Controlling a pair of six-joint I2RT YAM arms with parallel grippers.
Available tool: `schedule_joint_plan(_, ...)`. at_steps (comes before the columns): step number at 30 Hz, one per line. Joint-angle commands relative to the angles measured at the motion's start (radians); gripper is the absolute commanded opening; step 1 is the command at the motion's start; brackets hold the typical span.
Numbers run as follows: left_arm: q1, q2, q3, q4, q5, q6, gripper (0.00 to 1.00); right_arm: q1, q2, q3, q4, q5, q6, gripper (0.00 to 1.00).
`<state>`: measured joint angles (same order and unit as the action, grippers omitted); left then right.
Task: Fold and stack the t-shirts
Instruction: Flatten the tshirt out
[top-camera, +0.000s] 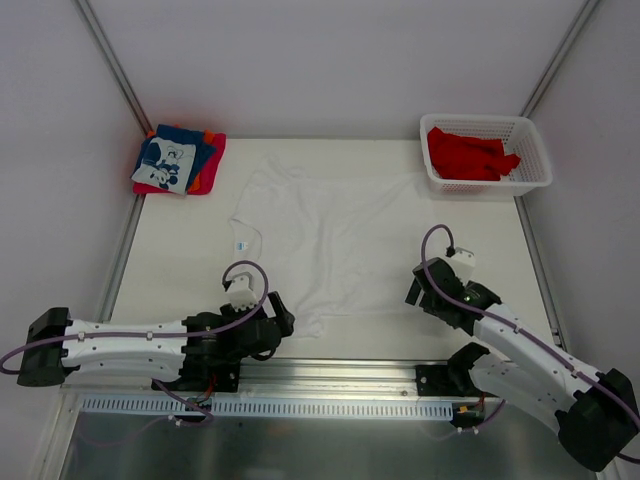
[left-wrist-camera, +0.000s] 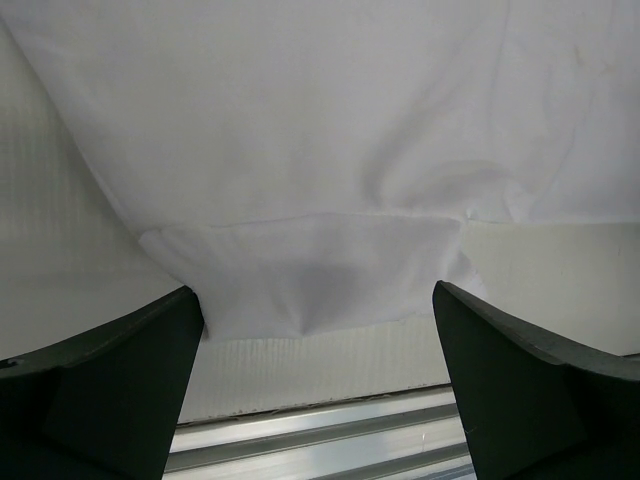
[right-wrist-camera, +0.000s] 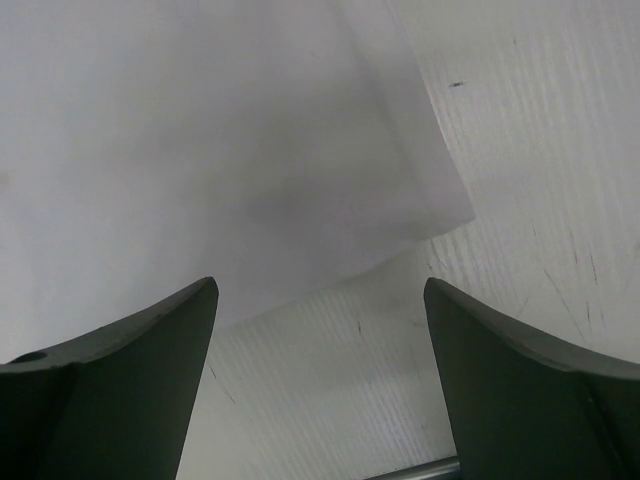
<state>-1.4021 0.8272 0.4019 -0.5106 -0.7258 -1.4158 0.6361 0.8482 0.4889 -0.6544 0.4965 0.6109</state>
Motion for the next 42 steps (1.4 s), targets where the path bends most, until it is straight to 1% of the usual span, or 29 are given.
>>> schedule_joint_plan(1, -0.009, -0.042, -0.021, -0.043, -0.052, -0.021, 0.98, -0.021, 0.014, 0.060, 0.022, 0.043, -0.034, 0.88)
schedule_joint_plan(8, -0.009, -0.031, -0.031, -0.069, -0.049, -0.046, 0.98, -0.093, 0.005, 0.062, -0.025, 0.071, -0.059, 0.89)
schedule_joint_plan(14, -0.009, -0.065, -0.035, -0.088, -0.072, -0.037, 0.98, -0.197, -0.047, -0.055, 0.073, -0.076, -0.025, 0.88)
schedule_joint_plan(18, -0.009, -0.079, -0.037, -0.101, -0.073, -0.034, 0.98, -0.216, -0.066, -0.099, 0.082, -0.085, 0.019, 0.89)
schedule_joint_plan(21, -0.009, -0.086, -0.044, -0.109, -0.072, -0.041, 0.98, -0.243, -0.078, -0.130, 0.130, -0.137, 0.039, 0.88)
schedule_joint_plan(23, -0.009, -0.094, -0.051, -0.114, -0.069, -0.049, 0.98, -0.260, -0.081, -0.159, 0.157, -0.165, 0.049, 0.84)
schedule_joint_plan(27, -0.009, -0.102, -0.058, -0.120, -0.064, -0.057, 0.98, -0.273, -0.080, -0.164, 0.162, -0.167, 0.044, 0.80)
schedule_joint_plan(28, -0.009, -0.102, -0.060, -0.121, -0.061, -0.058, 0.98, -0.276, -0.084, -0.165, 0.160, -0.164, 0.043, 0.76)
schedule_joint_plan(30, -0.009, -0.103, -0.063, -0.124, -0.058, -0.061, 0.98, -0.279, -0.101, -0.168, 0.160, -0.158, 0.039, 0.72)
schedule_joint_plan(31, -0.009, -0.105, -0.064, -0.126, -0.058, -0.064, 0.98, -0.282, -0.104, -0.170, 0.159, -0.151, 0.039, 0.66)
schedule_joint_plan(33, -0.009, -0.105, -0.066, -0.129, -0.055, -0.069, 0.98, -0.286, -0.113, -0.171, 0.156, -0.148, 0.039, 0.60)
schedule_joint_plan(34, -0.009, -0.106, -0.067, -0.128, -0.055, -0.071, 0.98, -0.288, -0.113, -0.171, 0.157, -0.148, 0.038, 0.54)
schedule_joint_plan(36, -0.009, -0.106, -0.069, -0.131, -0.057, -0.072, 0.98, -0.288, -0.110, -0.171, 0.157, -0.148, 0.036, 0.50)
schedule_joint_plan(38, -0.009, -0.105, -0.067, -0.134, -0.057, -0.072, 0.98, -0.288, -0.104, -0.176, 0.157, -0.148, 0.038, 0.42)
schedule_joint_plan(39, -0.009, -0.105, -0.067, -0.134, -0.057, -0.074, 0.98, -0.288, -0.104, -0.179, 0.156, -0.144, 0.041, 0.29)
schedule_joint_plan(40, -0.009, -0.103, -0.067, -0.132, -0.058, -0.074, 0.98, -0.288, -0.104, -0.181, 0.156, -0.142, 0.044, 0.20)
schedule_joint_plan(42, -0.009, -0.100, -0.064, -0.135, -0.060, -0.075, 0.98, -0.289, -0.107, -0.187, 0.156, -0.136, 0.046, 0.05)
